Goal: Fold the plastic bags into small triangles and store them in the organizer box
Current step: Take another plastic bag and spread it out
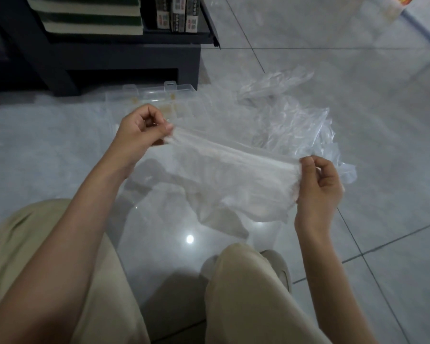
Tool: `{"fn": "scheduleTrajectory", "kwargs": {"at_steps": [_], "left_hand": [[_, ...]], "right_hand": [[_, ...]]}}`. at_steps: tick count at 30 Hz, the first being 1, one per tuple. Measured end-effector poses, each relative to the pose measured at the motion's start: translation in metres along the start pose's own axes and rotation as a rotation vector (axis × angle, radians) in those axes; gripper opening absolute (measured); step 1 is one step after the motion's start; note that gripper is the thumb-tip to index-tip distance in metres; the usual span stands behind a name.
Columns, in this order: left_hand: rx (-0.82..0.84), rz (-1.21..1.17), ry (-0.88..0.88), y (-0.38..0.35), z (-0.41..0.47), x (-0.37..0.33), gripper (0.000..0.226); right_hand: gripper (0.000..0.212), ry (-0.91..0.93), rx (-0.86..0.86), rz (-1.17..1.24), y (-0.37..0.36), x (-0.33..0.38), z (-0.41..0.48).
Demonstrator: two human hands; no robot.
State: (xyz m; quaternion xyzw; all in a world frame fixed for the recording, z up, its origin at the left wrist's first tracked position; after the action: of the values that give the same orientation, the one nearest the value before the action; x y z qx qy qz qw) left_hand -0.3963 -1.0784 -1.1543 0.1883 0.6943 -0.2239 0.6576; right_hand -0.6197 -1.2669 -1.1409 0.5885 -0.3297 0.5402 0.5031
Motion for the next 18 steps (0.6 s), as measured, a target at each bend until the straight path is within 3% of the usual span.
{"fn": "scheduleTrajectory", "kwargs": {"at_steps": [7, 15, 18], "left_hand": [[-0.223, -0.013, -0.089, 0.002, 0.002, 0.001, 0.028], [-0.198, 0.08, -0.201, 0.001, 0.0, -0.004, 0.03], [-0.208, 0.087, -0.195, 0.003, 0.002, 0.0, 0.028]], "right_hand": [[0.02, 0.009, 0.036, -0.051, -0.002, -0.001, 0.001], [0.019, -0.044, 0.079, -0.046, -0.003, -0.003, 0.007], [0.016, -0.13, 0.168, -0.06, -0.008, -0.014, 0.017]]}}
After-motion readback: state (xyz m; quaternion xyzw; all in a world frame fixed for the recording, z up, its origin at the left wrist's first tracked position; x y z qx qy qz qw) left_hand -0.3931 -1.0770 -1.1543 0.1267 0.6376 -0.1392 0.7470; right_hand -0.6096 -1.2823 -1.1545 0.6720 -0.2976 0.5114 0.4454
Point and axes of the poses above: each hand's wrist, its own z-axis towards the middle knuckle, its own y-axis out of the back of the hand, x = y × z, the point moved 1 cm from there along z, towards the middle knuckle, and after that the axes turned 6 degrees about -z, right-handed, at the moved point
